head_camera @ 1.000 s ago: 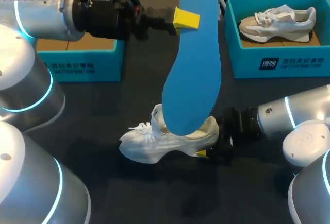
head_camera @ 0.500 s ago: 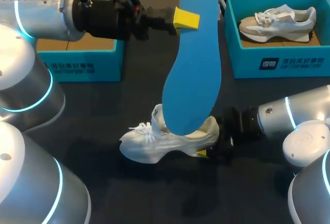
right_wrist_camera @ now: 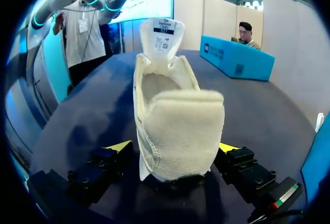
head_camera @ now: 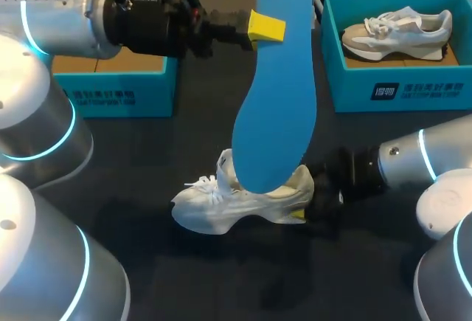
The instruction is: Take the shoe out of the shoebox, open the shoe tongue, remove and reinsert the insole, then place the shoe into the shoebox
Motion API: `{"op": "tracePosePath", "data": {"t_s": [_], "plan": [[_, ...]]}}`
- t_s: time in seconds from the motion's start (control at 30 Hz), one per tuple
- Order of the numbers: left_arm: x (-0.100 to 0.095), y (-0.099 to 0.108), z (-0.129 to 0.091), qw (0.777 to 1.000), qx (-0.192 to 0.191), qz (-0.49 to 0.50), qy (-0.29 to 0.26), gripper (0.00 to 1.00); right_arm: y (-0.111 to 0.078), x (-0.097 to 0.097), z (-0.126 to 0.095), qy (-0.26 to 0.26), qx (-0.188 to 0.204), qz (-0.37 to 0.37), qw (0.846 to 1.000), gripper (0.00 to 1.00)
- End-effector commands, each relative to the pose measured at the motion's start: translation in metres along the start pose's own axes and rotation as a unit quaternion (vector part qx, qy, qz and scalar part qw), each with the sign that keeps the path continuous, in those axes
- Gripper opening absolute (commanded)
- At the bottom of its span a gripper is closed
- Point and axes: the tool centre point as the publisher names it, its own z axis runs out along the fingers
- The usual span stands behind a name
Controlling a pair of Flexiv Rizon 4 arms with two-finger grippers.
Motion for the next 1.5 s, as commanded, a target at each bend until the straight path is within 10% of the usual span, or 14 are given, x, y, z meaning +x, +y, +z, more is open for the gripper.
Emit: {"op": "tracePosePath", "data": {"t_s": [0.03,0.73,0.93,1.5], "plan": [[-0.001,0.002,0.0,1.0,0.001,0.0,0.0,0.0,0.021,0.002,-0.018,-0.001,0.057,-0.012,0.998,1.0],[-0.001,0.002,0.0,1.0,0.001,0.0,0.0,0.0,0.076,-0.01,-0.051,-0.02,0.218,-0.031,0.975,1.0],[-0.001,0.002,0.0,1.0,0.001,0.0,0.0,0.0,0.084,-0.008,-0.052,-0.059,0.334,0.042,0.94,1.0],[-0.001,0.002,0.0,1.0,0.001,0.0,0.0,0.0,0.092,-0.008,-0.057,-0.068,0.317,0.0,0.946,1.0]]}}
